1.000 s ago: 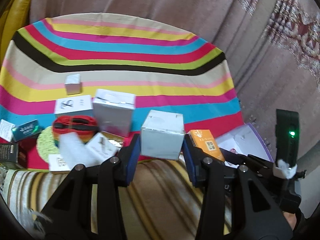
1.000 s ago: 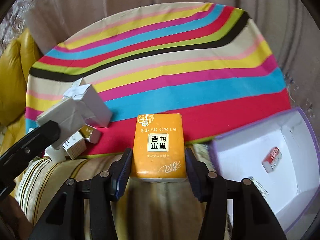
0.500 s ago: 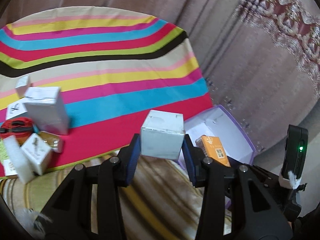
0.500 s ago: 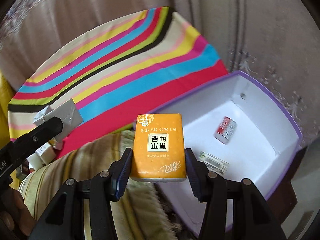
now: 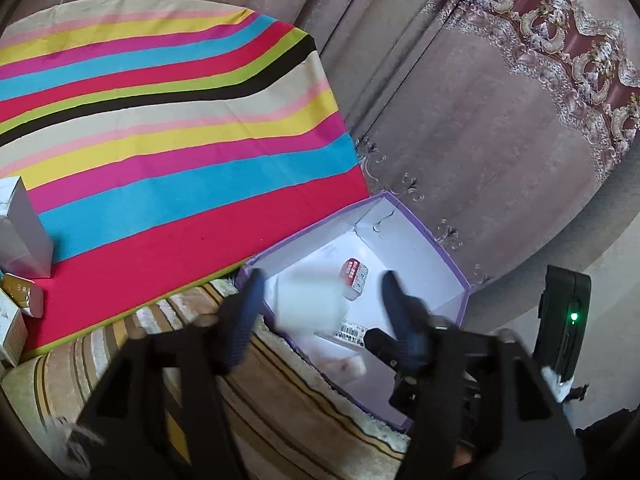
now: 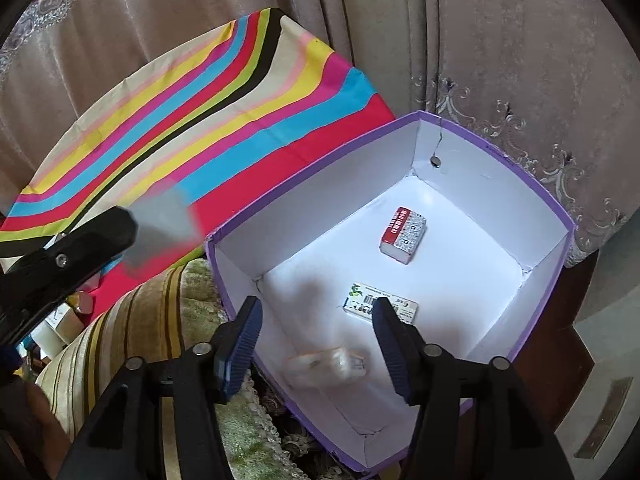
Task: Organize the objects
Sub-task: 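Lower both held items into storage box and open both tools, then withdraw both tools from storage box back over the table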
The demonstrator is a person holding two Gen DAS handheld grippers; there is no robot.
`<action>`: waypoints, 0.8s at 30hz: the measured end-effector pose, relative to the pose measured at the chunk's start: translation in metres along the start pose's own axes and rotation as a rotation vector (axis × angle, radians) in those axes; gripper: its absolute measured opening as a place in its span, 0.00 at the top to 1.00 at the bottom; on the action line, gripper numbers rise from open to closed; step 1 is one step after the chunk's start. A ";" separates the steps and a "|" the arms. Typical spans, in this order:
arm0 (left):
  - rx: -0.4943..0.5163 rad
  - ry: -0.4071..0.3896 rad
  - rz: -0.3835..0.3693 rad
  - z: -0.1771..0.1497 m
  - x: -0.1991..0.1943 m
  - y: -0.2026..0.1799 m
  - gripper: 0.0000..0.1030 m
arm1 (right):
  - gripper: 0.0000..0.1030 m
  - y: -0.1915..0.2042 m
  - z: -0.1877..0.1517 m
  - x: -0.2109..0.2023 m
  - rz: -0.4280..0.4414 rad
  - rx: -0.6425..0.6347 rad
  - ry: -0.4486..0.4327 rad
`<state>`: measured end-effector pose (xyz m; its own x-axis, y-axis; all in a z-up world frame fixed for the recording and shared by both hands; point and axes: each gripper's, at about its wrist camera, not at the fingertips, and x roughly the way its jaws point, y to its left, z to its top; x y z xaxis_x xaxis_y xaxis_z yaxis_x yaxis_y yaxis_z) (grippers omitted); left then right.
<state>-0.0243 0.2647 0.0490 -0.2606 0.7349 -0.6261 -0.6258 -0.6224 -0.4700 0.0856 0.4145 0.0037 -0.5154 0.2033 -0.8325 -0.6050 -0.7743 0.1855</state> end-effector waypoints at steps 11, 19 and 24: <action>-0.033 -0.023 -0.003 -0.001 -0.007 0.008 0.33 | 0.34 0.006 -0.002 0.003 0.045 -0.013 0.027; -0.066 -0.096 0.057 -0.003 -0.035 0.023 0.32 | 0.33 0.023 -0.002 -0.004 0.048 -0.094 0.002; -0.117 -0.146 0.110 -0.005 -0.061 0.044 0.31 | 0.33 0.043 -0.002 -0.009 0.076 -0.172 -0.010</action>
<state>-0.0324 0.1910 0.0635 -0.4316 0.6866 -0.5851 -0.5001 -0.7219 -0.4783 0.0658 0.3783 0.0175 -0.5620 0.1454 -0.8142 -0.4516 -0.8787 0.1548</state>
